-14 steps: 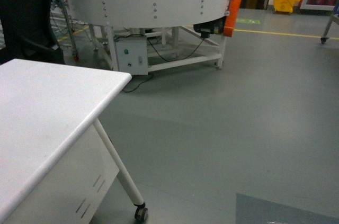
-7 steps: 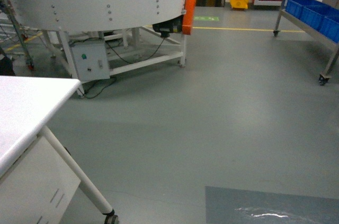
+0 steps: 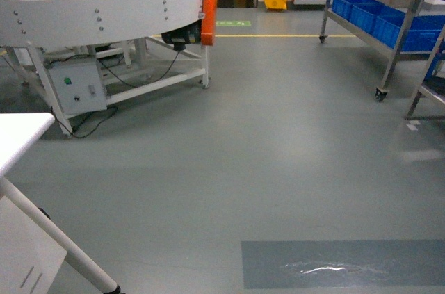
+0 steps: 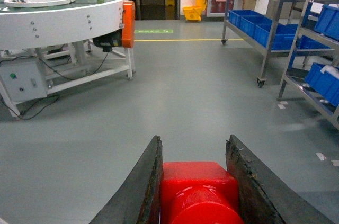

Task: Pick red block from blue box to shelf

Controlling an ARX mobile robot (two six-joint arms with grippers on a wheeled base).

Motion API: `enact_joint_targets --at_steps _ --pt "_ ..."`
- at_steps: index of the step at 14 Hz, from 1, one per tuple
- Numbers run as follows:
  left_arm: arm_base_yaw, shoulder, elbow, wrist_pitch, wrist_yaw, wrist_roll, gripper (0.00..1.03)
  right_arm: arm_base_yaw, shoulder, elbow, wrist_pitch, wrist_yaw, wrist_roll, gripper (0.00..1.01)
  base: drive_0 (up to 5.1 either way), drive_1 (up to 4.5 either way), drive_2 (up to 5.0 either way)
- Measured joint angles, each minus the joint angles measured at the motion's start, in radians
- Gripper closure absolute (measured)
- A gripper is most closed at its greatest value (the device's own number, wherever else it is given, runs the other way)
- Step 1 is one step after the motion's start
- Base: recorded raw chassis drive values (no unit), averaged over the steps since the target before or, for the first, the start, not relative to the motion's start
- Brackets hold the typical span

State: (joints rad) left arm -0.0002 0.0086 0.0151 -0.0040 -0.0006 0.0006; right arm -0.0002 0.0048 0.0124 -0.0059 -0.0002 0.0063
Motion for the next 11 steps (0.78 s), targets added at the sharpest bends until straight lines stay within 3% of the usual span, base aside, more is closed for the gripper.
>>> enact_joint_targets --at_steps 11 --pt "0.000 0.000 0.000 0.001 0.000 0.000 0.05 0.000 0.000 0.000 0.000 0.000 0.000 0.72 -0.1 4.17 -4.3"
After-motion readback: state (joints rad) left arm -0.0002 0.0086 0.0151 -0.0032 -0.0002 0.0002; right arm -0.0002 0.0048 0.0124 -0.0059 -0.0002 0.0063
